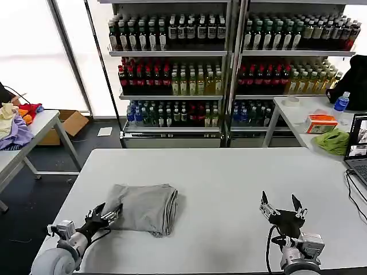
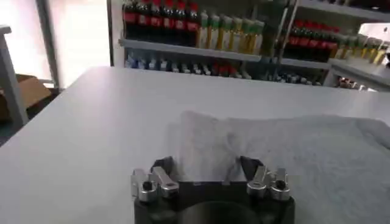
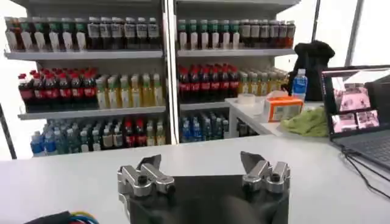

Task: Fold and organize the clothes.

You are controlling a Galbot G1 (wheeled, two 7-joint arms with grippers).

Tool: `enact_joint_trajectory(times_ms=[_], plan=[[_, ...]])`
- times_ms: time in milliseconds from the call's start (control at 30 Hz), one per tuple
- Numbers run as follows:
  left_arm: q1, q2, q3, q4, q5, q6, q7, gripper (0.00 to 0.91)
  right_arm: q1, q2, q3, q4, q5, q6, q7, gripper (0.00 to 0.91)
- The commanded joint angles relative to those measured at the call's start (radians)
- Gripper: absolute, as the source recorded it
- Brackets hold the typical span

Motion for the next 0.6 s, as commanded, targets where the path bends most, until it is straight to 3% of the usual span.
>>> enact_joint_trajectory(times_ms=[33,400,600], plan=[[0.002,-0.004,0.009,-0.014,-0.005,0.009,0.013,0.000,0.000,0.000,0.000,0.002,0.000,0.000,0.001,0.907],[-0.009,-0.014,0.008,0.011,-0.005,0.003,0.020,0.000,-0.005,-0.001,0.001,0.010,-0.001,0.000,0.005,0.907],[-0.013,0.003,-0.064,0.016,-0.036,0.001,0.019,0.000,0.004,-0.007,0.002,0.011,0.001,-0.002,0.007,0.907]])
